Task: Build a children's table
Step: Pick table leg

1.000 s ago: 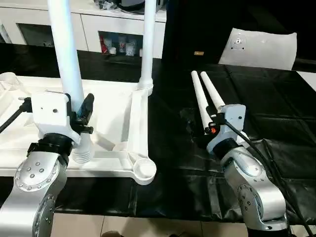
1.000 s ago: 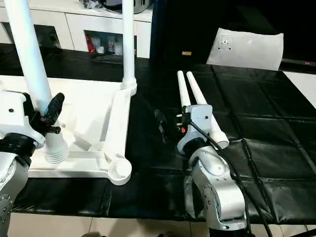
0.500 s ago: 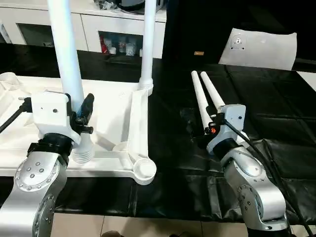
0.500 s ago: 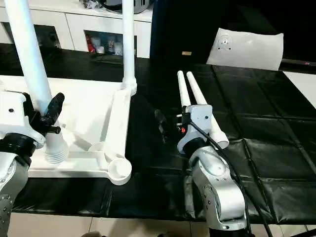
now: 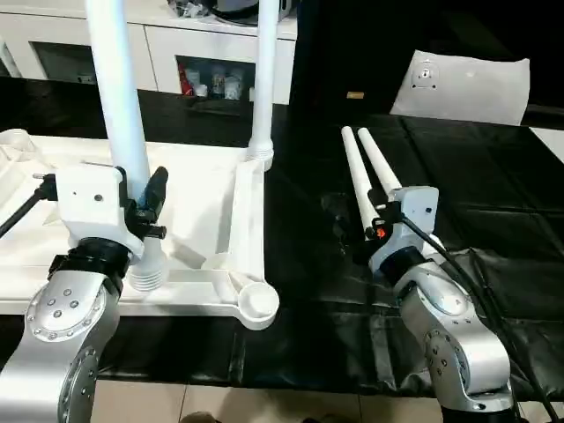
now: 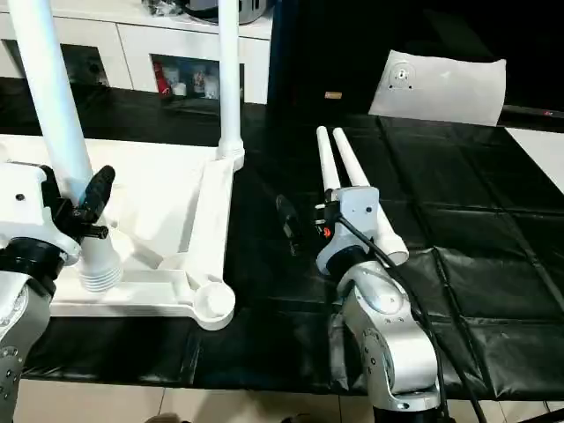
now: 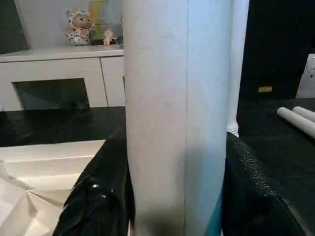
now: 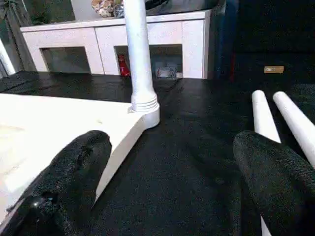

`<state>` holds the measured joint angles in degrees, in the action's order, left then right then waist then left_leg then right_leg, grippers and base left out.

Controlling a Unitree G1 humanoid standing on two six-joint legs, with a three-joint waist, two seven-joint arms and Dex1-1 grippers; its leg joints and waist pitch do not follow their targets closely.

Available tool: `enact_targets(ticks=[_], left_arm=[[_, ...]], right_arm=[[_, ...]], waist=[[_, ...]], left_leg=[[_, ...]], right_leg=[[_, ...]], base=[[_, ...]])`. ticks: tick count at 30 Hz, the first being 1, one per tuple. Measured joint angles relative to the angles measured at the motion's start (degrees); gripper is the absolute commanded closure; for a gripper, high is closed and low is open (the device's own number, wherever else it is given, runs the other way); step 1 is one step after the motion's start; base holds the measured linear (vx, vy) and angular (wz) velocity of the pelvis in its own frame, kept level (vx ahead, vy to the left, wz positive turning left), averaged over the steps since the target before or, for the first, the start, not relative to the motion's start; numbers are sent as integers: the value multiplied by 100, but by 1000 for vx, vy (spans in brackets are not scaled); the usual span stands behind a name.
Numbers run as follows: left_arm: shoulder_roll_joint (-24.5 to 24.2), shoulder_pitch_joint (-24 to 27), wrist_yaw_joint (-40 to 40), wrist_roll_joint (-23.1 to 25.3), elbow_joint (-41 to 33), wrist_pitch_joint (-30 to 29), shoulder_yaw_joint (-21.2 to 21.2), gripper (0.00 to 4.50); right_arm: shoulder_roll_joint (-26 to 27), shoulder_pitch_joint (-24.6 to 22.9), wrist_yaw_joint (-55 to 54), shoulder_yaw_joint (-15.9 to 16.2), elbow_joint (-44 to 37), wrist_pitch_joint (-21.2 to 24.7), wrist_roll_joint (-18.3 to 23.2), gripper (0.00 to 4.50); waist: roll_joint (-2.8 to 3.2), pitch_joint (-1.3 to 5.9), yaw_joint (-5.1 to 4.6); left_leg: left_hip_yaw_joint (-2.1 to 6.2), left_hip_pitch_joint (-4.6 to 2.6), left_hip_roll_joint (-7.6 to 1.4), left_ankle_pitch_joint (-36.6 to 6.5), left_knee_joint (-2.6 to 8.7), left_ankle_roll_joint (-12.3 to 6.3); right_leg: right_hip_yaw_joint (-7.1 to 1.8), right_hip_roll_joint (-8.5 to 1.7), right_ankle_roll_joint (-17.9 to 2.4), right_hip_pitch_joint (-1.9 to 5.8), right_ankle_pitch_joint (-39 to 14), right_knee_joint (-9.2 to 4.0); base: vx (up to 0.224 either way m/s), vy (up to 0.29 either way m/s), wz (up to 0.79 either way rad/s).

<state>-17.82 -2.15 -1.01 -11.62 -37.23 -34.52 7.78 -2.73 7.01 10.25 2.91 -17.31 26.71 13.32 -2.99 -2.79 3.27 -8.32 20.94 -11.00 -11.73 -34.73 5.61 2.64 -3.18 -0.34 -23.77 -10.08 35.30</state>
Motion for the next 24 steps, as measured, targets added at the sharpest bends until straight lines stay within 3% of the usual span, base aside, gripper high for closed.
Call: enact_targets(ticks=[24], left_arm=[[0,1,0,0,0,0,0,264]], right_arm=[[0,0,0,0,0,0,0,13]], waist=[[0,0,1]], left_leg=[[0,-1,0,0,-3,0]], right_leg=[[0,0,0,1,1,2]], base=[[0,0,0]])
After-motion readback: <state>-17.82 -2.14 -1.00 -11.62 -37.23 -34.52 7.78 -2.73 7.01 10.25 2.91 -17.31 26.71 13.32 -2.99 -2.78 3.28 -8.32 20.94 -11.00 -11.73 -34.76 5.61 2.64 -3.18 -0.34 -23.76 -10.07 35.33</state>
